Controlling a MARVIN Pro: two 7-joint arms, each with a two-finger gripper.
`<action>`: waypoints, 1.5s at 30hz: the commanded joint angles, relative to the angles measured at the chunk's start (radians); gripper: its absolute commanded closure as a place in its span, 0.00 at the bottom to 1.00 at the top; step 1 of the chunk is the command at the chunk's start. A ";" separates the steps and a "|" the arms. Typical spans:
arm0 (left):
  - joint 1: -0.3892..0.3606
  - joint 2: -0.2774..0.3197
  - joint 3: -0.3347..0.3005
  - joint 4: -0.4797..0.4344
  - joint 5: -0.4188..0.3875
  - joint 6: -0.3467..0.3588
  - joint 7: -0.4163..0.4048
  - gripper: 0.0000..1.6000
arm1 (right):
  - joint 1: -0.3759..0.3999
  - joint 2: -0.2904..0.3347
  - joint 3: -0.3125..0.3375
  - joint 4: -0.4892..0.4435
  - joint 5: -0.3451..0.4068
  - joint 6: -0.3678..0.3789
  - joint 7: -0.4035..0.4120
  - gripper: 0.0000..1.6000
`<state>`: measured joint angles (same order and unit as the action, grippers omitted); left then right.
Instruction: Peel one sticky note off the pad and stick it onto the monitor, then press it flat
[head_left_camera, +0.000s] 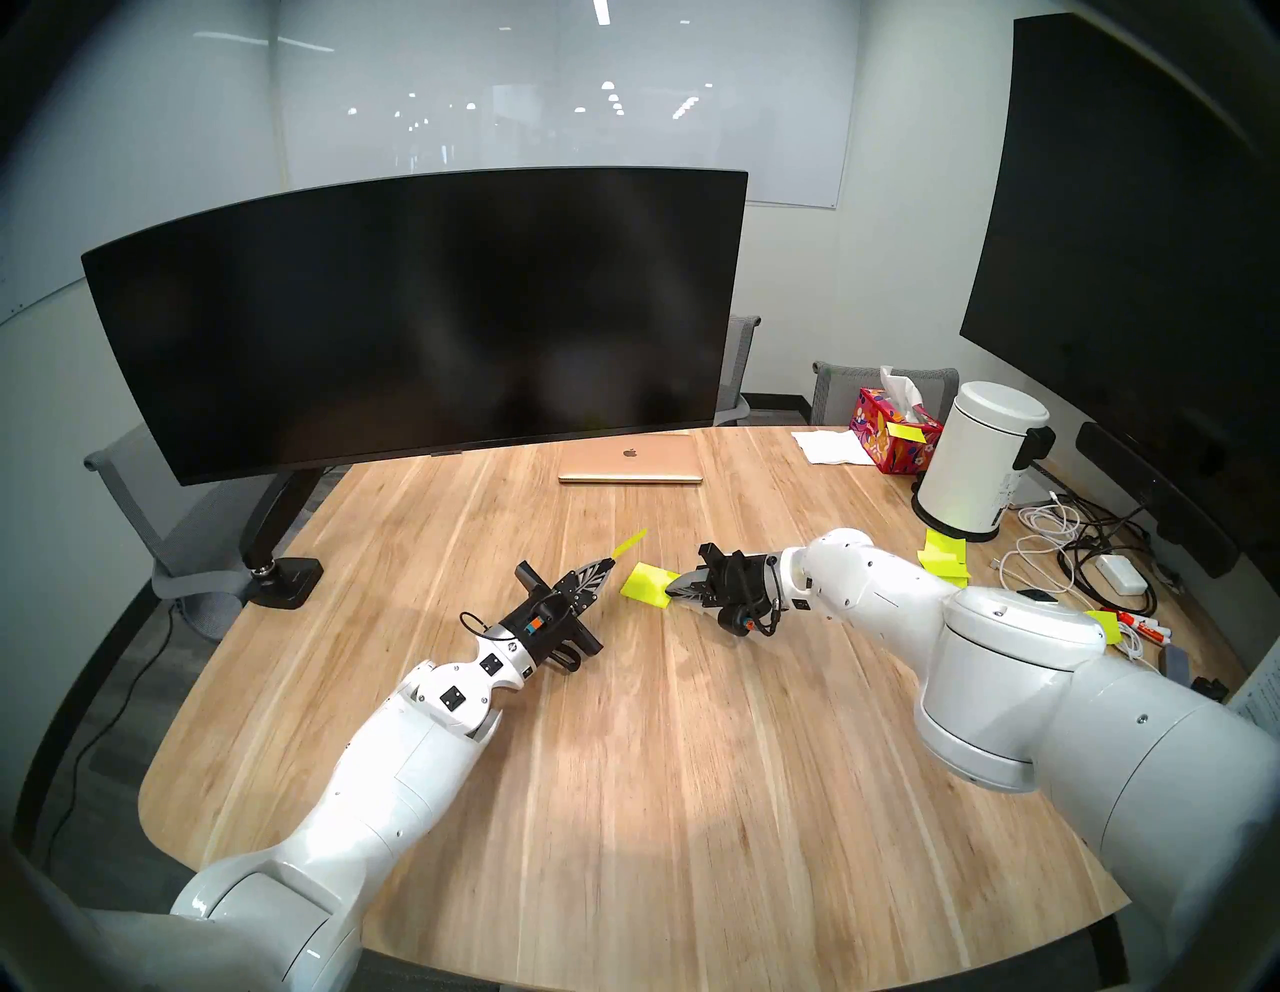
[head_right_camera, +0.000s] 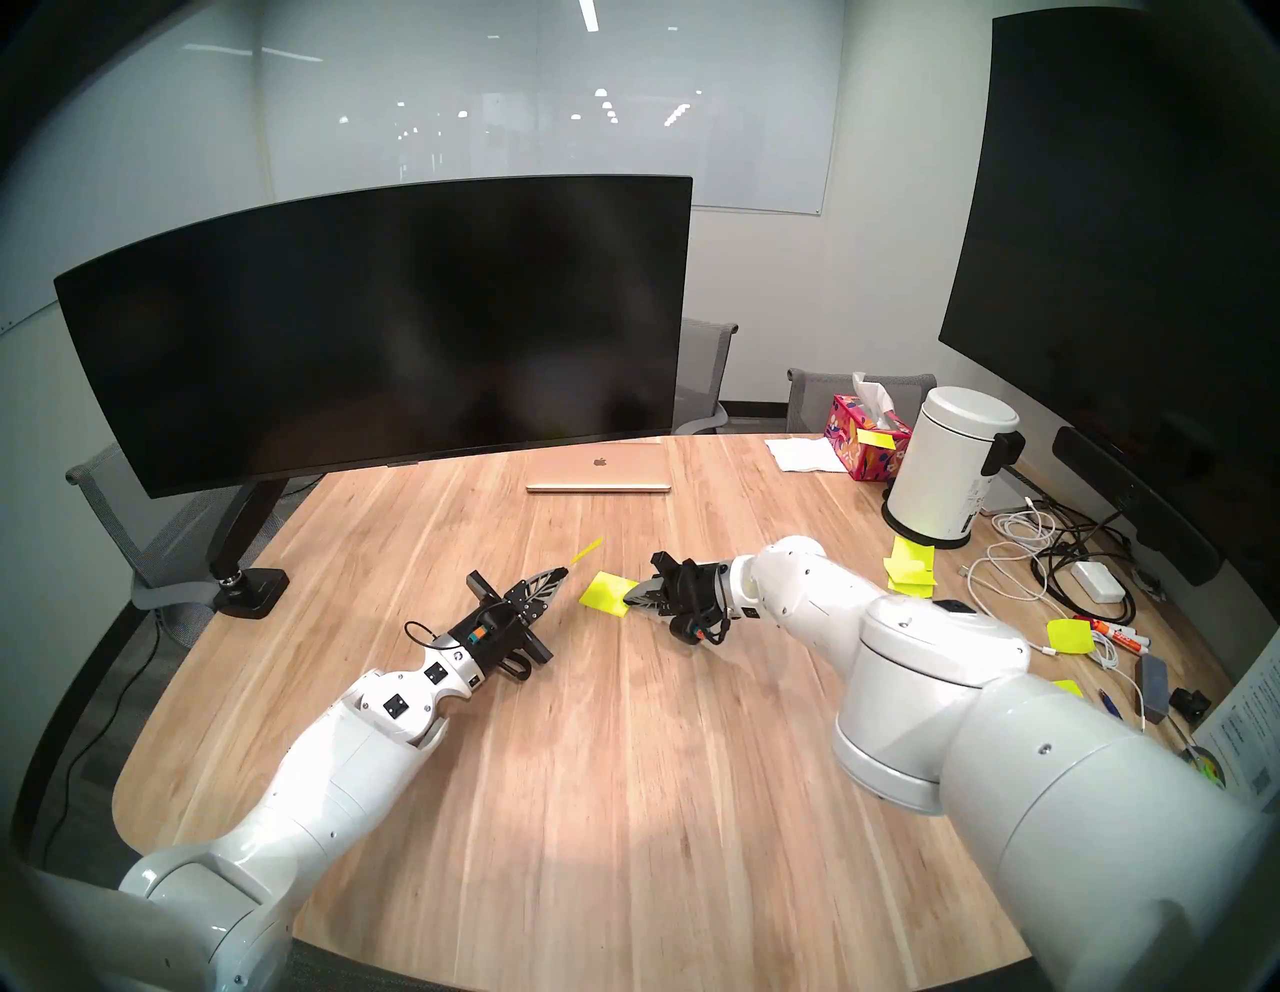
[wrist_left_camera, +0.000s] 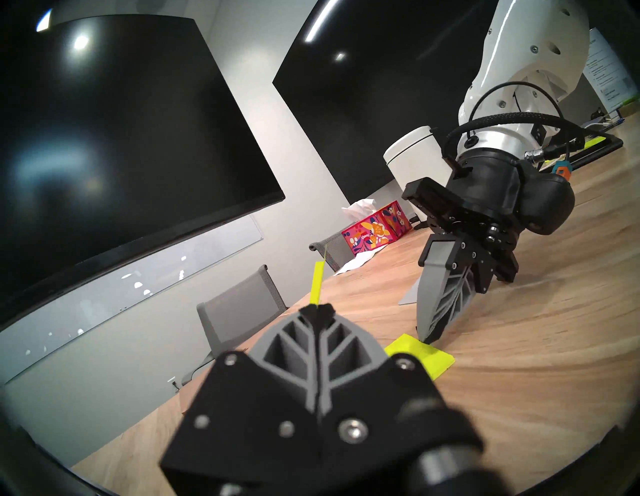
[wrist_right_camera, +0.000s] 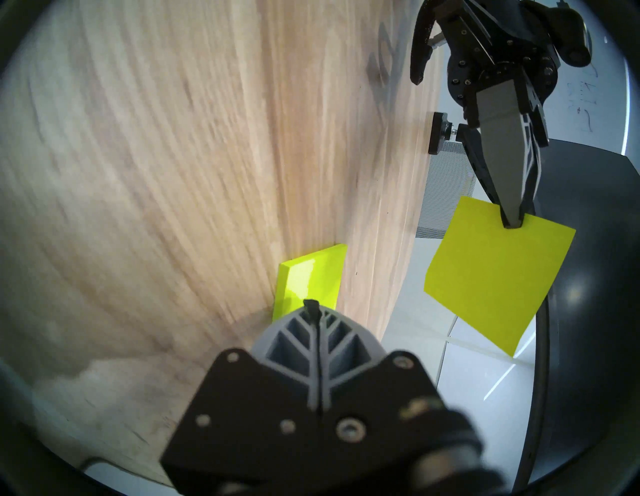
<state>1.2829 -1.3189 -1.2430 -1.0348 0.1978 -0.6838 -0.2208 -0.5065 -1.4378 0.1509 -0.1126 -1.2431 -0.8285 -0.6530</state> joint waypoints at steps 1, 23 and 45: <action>0.039 -0.006 -0.010 -0.078 0.062 0.028 0.078 1.00 | -0.092 0.005 -0.009 0.006 -0.003 0.007 0.005 1.00; 0.119 -0.037 -0.012 -0.168 0.324 0.188 0.309 1.00 | -0.110 0.010 -0.003 0.006 0.008 0.049 -0.054 1.00; 0.160 -0.085 -0.006 -0.217 0.456 0.161 0.556 1.00 | -0.119 0.004 -0.004 0.007 0.010 0.111 -0.073 1.00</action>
<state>1.4324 -1.3870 -1.2598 -1.2221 0.6220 -0.5031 0.2811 -0.5335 -1.4262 0.1561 -0.1114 -1.2288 -0.7370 -0.7488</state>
